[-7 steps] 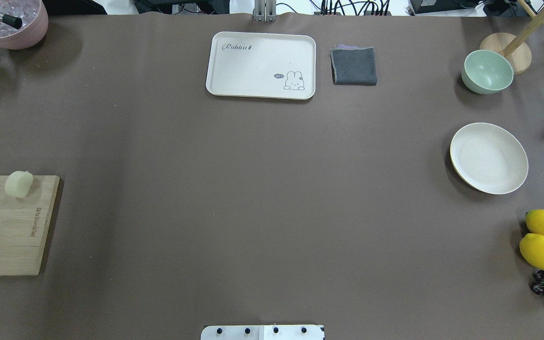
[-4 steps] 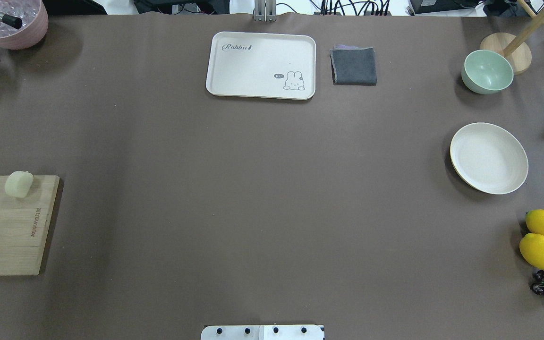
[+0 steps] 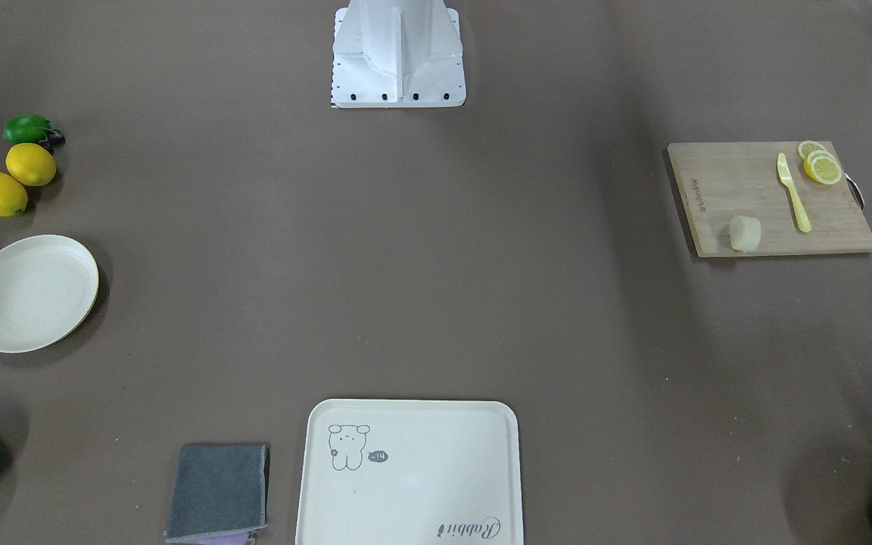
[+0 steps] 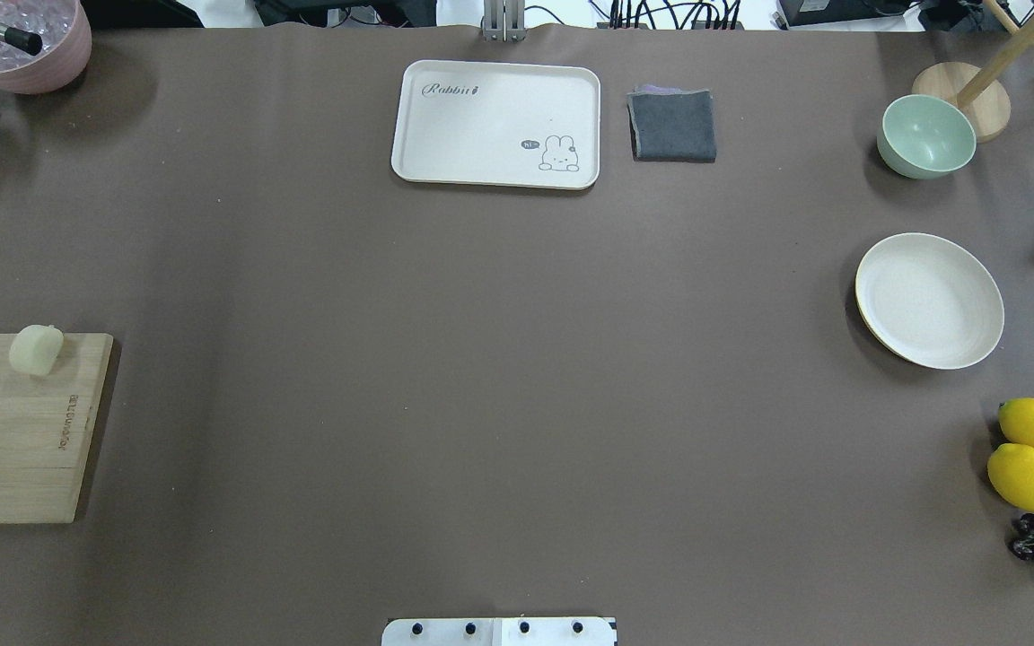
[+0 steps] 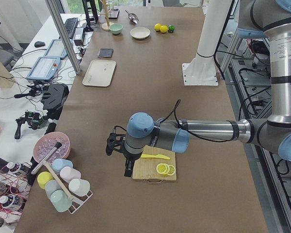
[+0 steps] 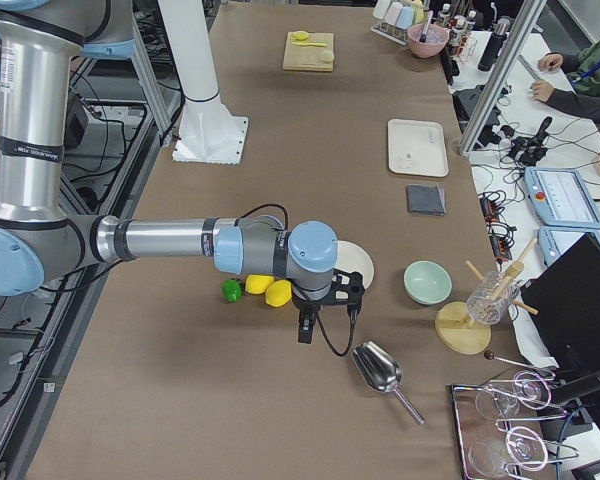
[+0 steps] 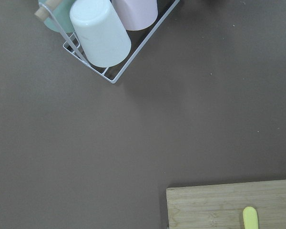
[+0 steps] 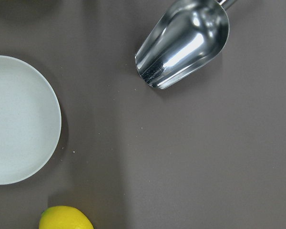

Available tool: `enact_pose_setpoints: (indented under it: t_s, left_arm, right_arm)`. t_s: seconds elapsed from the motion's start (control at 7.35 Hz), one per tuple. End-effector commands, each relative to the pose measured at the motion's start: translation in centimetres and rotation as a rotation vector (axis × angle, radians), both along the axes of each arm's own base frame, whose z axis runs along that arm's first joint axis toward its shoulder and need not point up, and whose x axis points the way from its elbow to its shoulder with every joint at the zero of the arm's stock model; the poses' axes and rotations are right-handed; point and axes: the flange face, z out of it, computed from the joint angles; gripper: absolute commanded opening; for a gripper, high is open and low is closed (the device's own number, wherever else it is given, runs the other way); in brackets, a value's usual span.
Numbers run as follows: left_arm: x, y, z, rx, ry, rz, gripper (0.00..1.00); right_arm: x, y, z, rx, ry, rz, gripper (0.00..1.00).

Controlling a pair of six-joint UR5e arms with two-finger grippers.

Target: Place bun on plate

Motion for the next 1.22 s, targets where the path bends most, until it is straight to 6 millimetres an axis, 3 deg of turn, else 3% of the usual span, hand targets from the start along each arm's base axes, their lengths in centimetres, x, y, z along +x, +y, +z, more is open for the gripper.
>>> enact_pose_setpoints:
  t_s: [0.0, 0.41, 0.54, 0.82, 1.09]
  left_arm:
    - [0.1, -0.6, 0.2, -0.005, 0.017, 0.003, 0.98]
    - [0.1, -0.4, 0.0, 0.085, 0.016, 0.005, 0.98]
    - [0.1, -0.3, 0.4, 0.09, 0.017, -0.001, 0.98]
    - [0.1, -0.4, 0.1, 0.091, 0.019, -0.007, 0.98]
    - [0.1, -0.4, 0.0, 0.09, 0.019, -0.009, 0.98]
  right_arm:
    - [-0.3, -0.7, -0.7, 0.016, -0.001, -0.007, 1.0]
    - [-4.9, -6.7, -4.1, 0.045, -0.007, -0.051, 1.0]
    - [-6.8, -8.4, -3.9, 0.094, -0.012, -0.08, 1.0]
    - [-12.3, -10.8, -0.8, 0.186, -0.046, -0.038, 1.0]
    - [-17.4, -11.2, 0.3, 0.224, -0.09, -0.059, 1.0]
